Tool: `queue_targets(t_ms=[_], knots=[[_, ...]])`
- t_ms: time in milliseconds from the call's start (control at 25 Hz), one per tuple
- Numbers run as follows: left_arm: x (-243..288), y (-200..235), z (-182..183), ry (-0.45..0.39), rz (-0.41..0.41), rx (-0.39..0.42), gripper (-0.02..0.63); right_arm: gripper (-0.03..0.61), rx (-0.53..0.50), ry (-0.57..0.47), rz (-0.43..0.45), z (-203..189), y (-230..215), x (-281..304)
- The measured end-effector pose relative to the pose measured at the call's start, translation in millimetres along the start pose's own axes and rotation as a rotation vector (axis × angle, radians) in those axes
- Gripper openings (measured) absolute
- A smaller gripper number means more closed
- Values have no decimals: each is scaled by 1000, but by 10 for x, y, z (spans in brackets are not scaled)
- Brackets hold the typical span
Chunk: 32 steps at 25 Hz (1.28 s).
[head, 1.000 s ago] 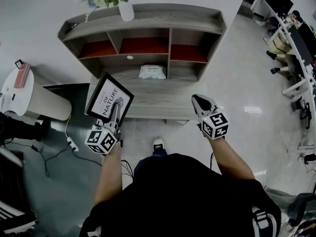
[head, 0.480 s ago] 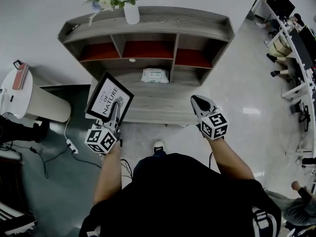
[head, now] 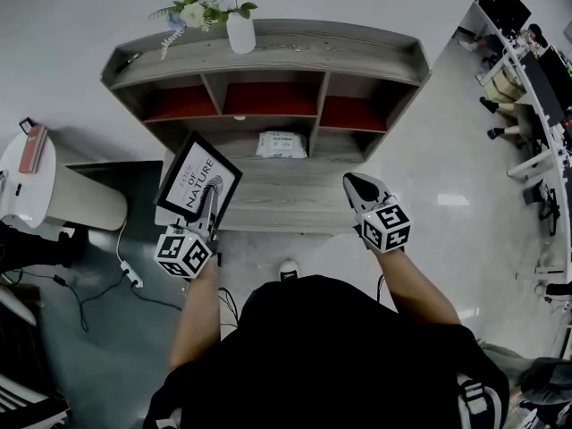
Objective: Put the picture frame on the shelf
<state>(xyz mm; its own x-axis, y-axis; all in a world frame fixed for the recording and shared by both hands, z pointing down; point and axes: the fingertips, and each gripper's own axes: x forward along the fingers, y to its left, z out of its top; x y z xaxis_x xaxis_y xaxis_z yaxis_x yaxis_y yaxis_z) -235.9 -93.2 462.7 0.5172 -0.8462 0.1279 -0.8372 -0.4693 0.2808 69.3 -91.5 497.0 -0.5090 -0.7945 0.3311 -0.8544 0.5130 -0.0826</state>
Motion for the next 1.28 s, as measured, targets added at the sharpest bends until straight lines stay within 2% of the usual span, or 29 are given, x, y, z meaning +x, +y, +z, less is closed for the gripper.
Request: queue_targets(t_ms=[520,1280], knots=[[220,218,32,32,-39,19,28,17,8,-8,-31,129,-59,269],[461,493,38,48,-72,10,28,17,-3,1,-30,215,-13,623]])
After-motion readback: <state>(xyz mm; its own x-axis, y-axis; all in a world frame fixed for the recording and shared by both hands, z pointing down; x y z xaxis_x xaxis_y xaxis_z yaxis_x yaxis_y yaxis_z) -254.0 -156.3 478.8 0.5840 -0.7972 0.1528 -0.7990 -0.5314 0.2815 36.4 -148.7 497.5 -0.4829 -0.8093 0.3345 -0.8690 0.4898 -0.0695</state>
